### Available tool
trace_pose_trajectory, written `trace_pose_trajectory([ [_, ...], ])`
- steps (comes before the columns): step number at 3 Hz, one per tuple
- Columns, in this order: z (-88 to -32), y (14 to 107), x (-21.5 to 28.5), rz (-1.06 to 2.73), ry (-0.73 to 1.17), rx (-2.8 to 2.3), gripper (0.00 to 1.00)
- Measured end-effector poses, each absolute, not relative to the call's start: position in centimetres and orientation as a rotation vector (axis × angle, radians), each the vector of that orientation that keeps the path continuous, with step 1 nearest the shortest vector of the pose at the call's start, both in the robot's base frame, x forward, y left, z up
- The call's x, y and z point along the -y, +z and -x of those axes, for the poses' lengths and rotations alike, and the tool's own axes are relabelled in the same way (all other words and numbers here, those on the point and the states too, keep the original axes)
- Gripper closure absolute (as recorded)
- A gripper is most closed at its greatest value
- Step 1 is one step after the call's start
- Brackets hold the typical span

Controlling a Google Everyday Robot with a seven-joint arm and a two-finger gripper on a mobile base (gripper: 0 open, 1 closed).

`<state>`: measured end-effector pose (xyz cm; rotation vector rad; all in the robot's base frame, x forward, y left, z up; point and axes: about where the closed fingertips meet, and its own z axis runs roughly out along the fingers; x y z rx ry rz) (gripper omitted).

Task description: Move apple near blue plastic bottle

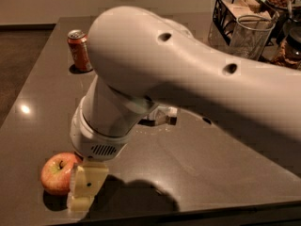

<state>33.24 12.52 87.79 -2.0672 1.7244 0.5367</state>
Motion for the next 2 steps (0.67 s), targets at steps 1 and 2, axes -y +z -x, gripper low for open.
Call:
trace_pose_trajectory([
  [1,-33.22,86.9,-14.17,2.067,0.554,-1.723,0.0],
  [2,-33.37,85.9,-14.9,2.066,0.564,-1.738,0.0],
])
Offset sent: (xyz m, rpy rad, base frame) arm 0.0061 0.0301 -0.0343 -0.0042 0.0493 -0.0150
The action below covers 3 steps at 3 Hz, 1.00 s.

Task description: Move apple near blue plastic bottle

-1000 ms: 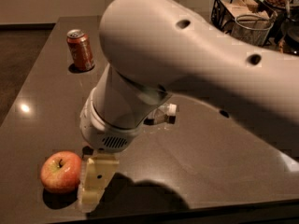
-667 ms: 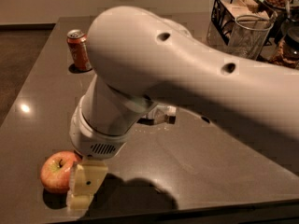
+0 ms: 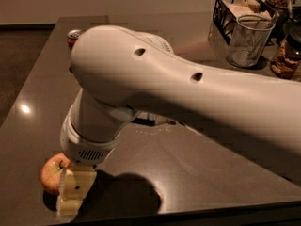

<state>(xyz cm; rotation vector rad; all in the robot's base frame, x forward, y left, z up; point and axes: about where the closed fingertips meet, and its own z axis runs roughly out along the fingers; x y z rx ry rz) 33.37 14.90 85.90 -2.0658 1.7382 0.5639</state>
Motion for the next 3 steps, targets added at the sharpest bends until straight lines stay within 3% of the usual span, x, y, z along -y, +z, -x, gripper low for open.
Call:
trace_pose_trajectory([
  [1,-33.38,85.46,-15.25,2.063,0.573,-1.749,0.15],
  [3,-33.83,86.12,-14.85,2.042,0.564,-1.769,0.62],
])
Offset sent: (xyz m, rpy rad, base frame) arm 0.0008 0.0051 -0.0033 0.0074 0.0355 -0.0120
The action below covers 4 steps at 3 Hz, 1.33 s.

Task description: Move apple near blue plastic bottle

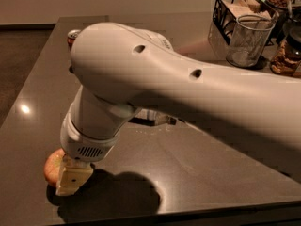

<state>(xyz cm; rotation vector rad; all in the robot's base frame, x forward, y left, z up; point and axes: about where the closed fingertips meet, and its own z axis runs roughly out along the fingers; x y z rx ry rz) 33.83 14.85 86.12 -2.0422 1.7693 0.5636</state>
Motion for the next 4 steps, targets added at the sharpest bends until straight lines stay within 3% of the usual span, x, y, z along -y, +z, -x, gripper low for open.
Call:
trace_pose_trajectory([
  [1,-35.5,87.1,-13.3,1.988,0.512,-1.809,0.84],
  [2,-37.8,87.6,-10.7,1.904,0.418,-1.882,1.0],
  [4,-40.3,88.1,-5.4,1.706,0.256,-2.051,1.0],
])
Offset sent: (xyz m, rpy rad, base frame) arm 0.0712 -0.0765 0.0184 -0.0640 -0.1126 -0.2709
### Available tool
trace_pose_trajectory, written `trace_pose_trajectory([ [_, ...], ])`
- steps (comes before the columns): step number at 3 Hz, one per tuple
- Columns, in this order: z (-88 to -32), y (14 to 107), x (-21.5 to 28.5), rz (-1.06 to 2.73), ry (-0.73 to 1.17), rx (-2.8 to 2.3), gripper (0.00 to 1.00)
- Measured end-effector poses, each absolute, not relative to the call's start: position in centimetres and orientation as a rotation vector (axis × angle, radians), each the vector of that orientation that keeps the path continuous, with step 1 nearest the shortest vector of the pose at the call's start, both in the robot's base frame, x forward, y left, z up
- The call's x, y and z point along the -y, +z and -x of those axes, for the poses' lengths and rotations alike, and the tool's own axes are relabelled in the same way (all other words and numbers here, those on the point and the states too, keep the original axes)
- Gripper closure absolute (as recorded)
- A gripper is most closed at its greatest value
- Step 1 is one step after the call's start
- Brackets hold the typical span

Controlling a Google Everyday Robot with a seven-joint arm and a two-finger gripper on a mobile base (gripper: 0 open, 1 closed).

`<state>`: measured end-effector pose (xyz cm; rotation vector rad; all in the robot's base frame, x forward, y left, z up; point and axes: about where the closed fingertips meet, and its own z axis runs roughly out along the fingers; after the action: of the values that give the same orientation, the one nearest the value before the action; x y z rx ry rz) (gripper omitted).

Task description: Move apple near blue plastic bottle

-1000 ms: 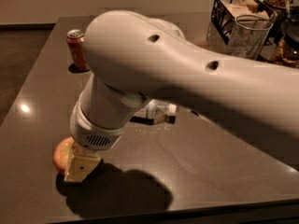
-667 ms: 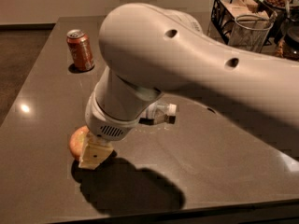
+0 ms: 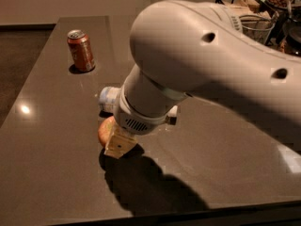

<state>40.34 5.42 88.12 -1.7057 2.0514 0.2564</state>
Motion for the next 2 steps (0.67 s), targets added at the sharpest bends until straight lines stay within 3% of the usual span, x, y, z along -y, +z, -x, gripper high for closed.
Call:
trace_pose_trajectory([
  [2,-41.0,87.7,-1.9,1.322,0.286,-2.225,1.0],
])
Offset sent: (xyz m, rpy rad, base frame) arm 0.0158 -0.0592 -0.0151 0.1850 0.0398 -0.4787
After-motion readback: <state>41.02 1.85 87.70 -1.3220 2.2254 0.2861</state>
